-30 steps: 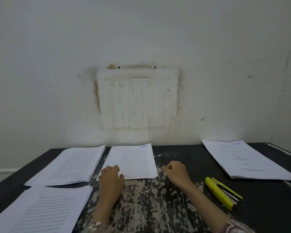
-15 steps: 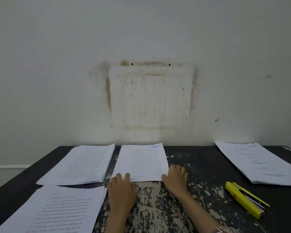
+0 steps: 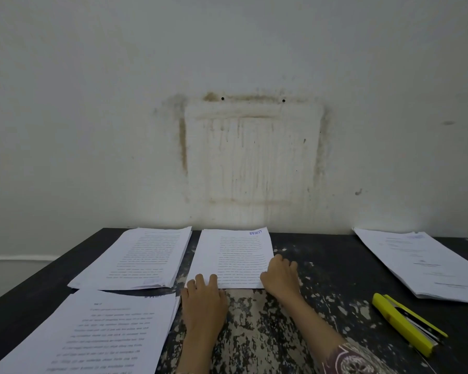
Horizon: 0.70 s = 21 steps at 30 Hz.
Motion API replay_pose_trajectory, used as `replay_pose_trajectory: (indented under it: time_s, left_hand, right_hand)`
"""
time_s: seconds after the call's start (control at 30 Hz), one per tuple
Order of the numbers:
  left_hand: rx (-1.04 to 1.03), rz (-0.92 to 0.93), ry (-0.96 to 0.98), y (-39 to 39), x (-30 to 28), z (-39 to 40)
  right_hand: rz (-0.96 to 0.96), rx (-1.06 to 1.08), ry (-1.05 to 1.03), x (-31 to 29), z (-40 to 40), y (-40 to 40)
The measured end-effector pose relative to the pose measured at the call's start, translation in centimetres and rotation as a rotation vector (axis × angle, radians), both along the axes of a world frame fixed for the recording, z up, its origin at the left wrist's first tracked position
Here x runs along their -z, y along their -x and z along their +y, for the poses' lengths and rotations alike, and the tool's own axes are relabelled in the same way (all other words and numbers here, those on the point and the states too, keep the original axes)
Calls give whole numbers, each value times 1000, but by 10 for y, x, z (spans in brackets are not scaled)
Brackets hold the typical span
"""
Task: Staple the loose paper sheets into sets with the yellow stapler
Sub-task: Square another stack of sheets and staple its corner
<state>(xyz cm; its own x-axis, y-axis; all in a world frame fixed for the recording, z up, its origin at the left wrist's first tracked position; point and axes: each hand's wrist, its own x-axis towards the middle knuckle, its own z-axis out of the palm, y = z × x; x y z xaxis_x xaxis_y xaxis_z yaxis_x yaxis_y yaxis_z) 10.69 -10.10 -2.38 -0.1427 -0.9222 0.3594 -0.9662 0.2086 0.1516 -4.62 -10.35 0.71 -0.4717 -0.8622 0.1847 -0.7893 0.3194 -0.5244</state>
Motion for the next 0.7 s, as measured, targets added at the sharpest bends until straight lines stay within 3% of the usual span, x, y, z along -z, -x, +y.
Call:
replay_pose_trajectory:
  time_s: [0.23,0.4,0.53,0.7]
  left_hand:
    - [0,5,1,1,0,-1]
    - [3,22,4,1,2,-2]
    - [8,46,9,1,2,-2]
    - [14,53,20,0,3,-2]
  right_hand:
    - [125,0,3,7,-2,-8]
    - [73,-19,58,7,-5,-15]
    - [-221,-28,175,-2,-9,-15]
    - [-833,75,349,-25,-13,1]
